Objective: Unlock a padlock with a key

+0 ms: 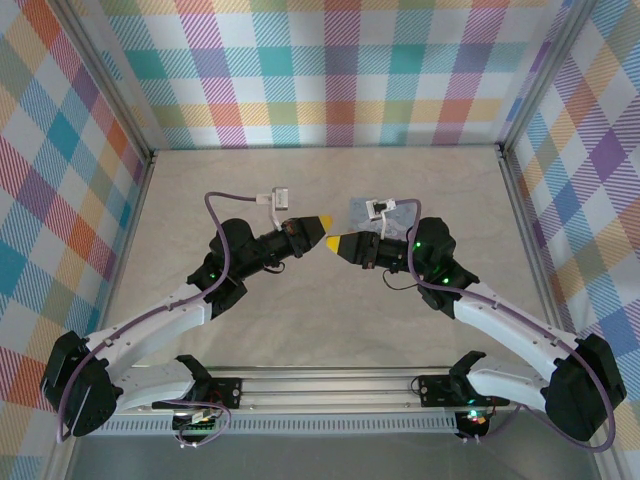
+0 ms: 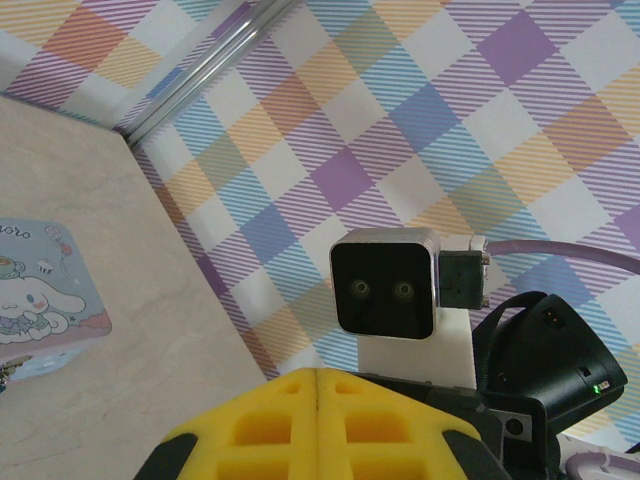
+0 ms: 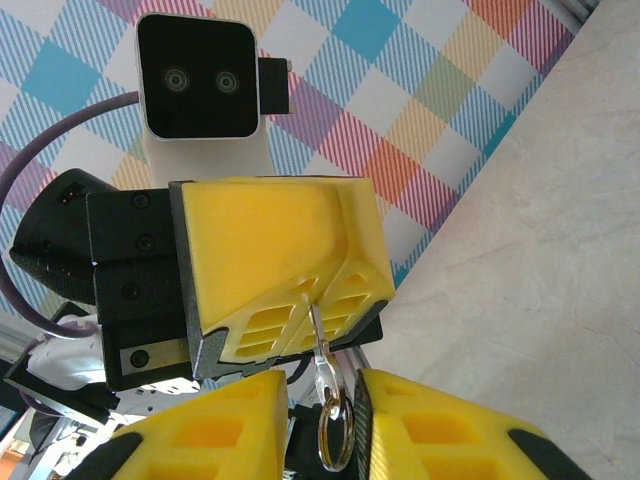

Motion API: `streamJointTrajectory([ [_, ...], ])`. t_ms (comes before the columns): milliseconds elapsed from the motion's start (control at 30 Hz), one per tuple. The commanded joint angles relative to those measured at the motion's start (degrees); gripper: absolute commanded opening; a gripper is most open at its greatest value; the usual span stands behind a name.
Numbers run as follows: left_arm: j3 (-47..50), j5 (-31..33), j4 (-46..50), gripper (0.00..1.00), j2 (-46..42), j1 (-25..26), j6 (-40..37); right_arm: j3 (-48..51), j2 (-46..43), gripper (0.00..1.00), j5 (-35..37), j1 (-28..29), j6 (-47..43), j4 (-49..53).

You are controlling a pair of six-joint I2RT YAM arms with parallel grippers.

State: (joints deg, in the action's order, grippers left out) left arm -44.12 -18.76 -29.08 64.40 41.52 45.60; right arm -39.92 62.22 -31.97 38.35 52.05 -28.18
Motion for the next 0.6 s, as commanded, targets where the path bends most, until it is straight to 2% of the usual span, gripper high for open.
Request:
streamJointTrajectory([
  [0,0.0,1.0,-2.2,0.0,-0.2,0.7,0.2,-1.3,-0.3,0.24,0.3,0.3,-0.1,-0.3],
  [100,0.0,0.9,-2.3,0.0,-0.2,0.7,0.2,-1.2,-0.5,0.2,0.7,0.3,-0.2,0.1],
  [300,0.0,0.7,-2.4,0.0,-0.3,0.7,0.2,-1.3,-1.0,0.06,1.9,0.3,-0.5,1.7],
  [433,-0.1,1.1,-1.2,0.01,-0.5,0.7,0.0,-1.1,-2.5,0.03,3.7,0.3,-2.4,5.4],
  [500,-0.1,1.6,0.2,0.12,-1.0,0.7,-0.6,-1.1,-3.7,0.03,4.7,0.3,-3.8,7.8],
  [567,-0.3,2.3,2.0,0.31,-1.6,0.6,-1.4,-1.4,-4.6,0.02,5.6,0.2,-5.4,11.2],
])
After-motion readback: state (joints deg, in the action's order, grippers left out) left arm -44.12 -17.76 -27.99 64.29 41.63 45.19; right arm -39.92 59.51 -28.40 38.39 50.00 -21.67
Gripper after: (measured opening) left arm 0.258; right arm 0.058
